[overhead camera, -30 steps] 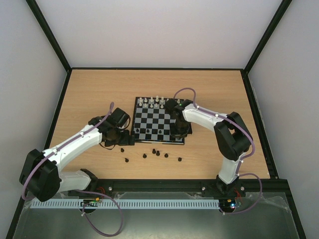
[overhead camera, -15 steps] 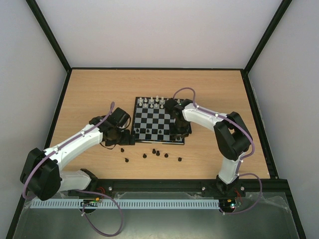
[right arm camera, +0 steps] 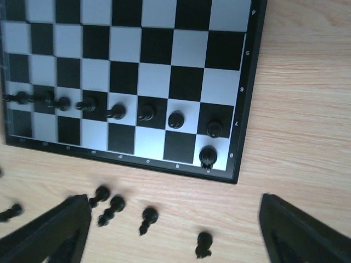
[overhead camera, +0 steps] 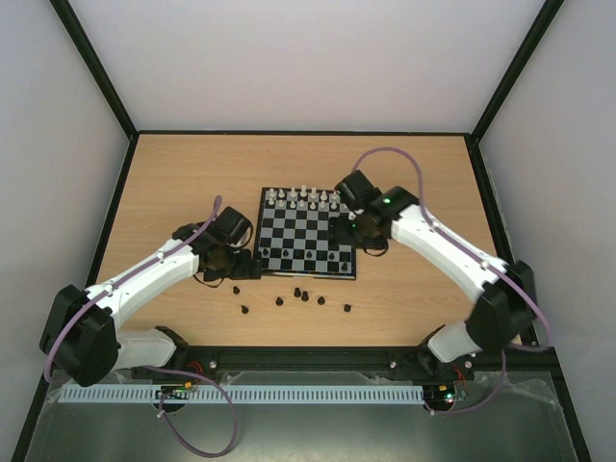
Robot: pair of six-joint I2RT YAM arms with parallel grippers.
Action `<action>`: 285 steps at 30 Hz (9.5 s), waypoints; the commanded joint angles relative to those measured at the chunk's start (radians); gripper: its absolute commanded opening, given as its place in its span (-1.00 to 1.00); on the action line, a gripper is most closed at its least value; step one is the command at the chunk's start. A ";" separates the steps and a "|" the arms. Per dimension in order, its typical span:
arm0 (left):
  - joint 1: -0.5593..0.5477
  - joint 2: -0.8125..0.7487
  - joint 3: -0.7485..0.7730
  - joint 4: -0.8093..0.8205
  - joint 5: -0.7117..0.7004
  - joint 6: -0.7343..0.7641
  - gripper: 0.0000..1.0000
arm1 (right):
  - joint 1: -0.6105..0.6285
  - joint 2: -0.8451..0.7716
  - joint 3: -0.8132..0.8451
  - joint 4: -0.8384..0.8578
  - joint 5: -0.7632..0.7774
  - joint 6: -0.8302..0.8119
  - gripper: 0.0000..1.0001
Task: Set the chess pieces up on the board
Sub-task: Pick up the chess piece at the center of the board, then place the chess piece on the chessboard, then pick up the chess piece at the center of the board.
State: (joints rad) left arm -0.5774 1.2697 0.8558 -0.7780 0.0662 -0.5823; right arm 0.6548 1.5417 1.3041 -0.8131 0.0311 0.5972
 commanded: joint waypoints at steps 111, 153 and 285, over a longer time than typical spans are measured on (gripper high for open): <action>-0.079 0.455 0.293 0.005 -0.086 -0.011 -0.94 | -0.003 -0.420 -0.477 0.071 -0.175 0.191 0.99; -0.079 0.358 0.465 -0.186 -0.117 0.056 -0.15 | -0.003 -0.347 -0.453 0.097 -0.181 0.220 0.97; -0.062 -0.044 0.340 -0.241 0.056 -0.099 0.98 | 0.184 -0.052 -0.392 0.056 -0.143 -0.093 -0.14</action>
State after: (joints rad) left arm -0.6445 1.2552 1.2095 -0.9985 0.1188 -0.6743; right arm 0.8326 1.4620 0.9154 -0.7486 -0.1047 0.5228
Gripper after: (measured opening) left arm 0.990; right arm 0.434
